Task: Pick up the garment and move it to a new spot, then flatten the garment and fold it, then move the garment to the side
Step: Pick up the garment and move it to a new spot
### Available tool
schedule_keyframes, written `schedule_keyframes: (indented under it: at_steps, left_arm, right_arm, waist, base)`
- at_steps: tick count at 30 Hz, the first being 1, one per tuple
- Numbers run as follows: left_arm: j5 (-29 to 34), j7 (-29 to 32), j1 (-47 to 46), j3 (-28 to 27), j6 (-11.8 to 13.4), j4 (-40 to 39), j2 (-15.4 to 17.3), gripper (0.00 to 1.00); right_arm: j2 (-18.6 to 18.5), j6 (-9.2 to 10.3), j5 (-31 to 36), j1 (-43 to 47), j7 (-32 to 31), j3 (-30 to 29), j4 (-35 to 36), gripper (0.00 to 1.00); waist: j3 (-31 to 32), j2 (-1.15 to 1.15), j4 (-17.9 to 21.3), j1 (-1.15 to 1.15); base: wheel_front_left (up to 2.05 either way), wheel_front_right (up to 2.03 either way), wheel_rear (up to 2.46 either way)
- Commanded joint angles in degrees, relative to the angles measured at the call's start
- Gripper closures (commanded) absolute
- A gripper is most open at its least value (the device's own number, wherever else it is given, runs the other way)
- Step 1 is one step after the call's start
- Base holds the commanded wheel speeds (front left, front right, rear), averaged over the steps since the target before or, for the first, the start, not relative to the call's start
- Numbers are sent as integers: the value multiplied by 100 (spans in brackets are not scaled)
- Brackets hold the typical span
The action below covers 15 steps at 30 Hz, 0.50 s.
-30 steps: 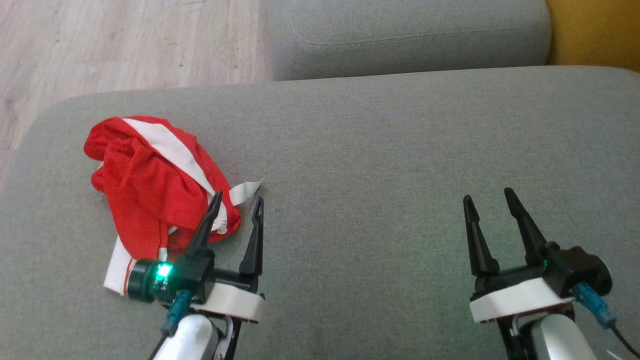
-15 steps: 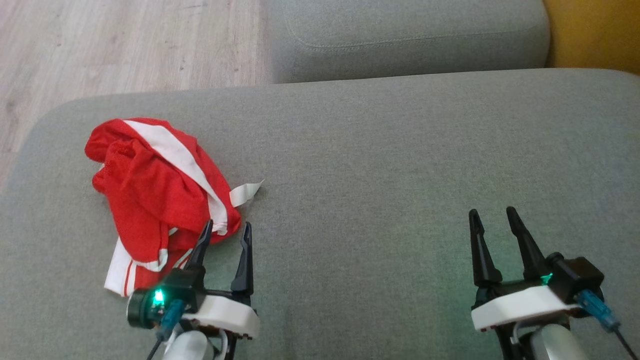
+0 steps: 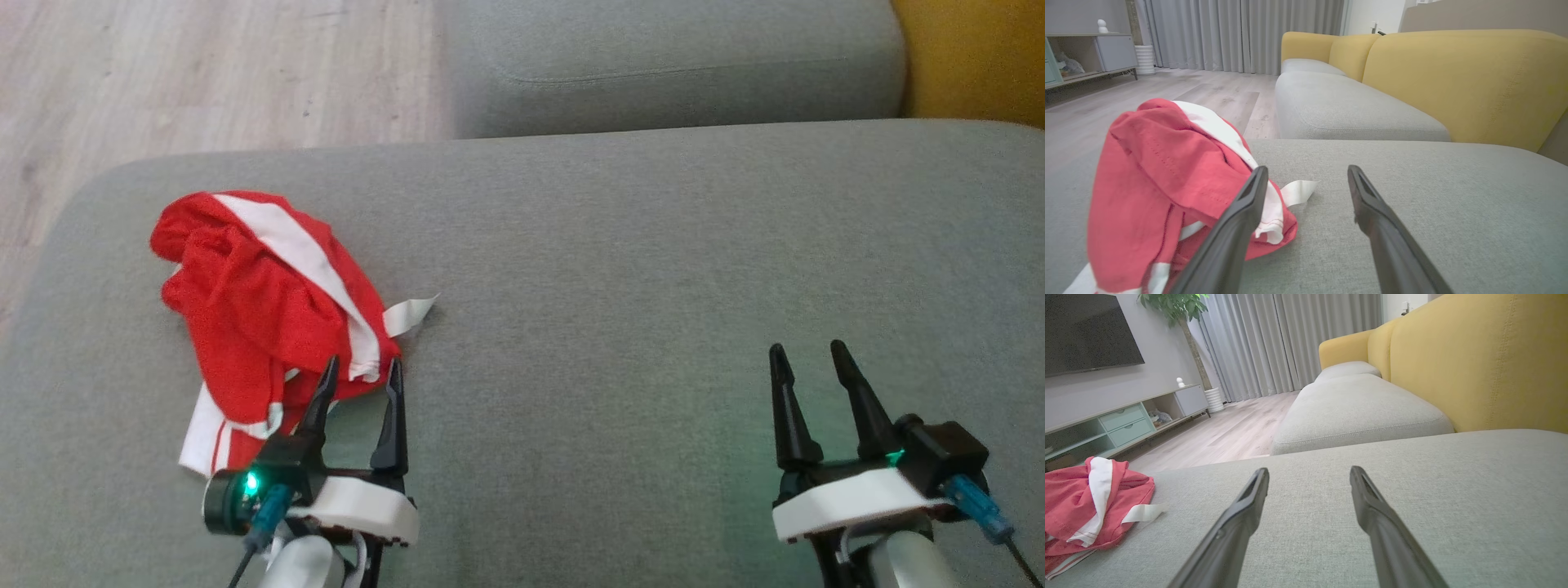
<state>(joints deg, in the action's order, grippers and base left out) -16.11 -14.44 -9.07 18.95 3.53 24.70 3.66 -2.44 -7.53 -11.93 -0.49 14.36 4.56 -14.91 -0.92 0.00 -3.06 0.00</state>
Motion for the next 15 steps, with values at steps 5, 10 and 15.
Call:
schedule_keyframes:
  at_steps: [5, 10, 15]
  left_arm:
    - [82, -56, -122, -340, 13, -146, -7, 0]
    - [164, -56, -66, -451, -2, -114, -8, 0]
    - [223, -56, 26, -587, -4, -121, 11, 0]
  right_arm:
    - [-43, 4, 25, -73, 63, 221, 148, 0]
    - [-43, 4, -20, -55, 63, 367, 164, 0]
    - [-43, 4, -95, -4, 63, 543, 172, 0]
  waist:
    - [47, 0, -292, 0]
    - [115, 0, -650, 0]
    - [200, 0, -1021, 0]
  base:
    - [0, 0, 0]
    - [0, 0, 0]
    - [0, 0, 0]
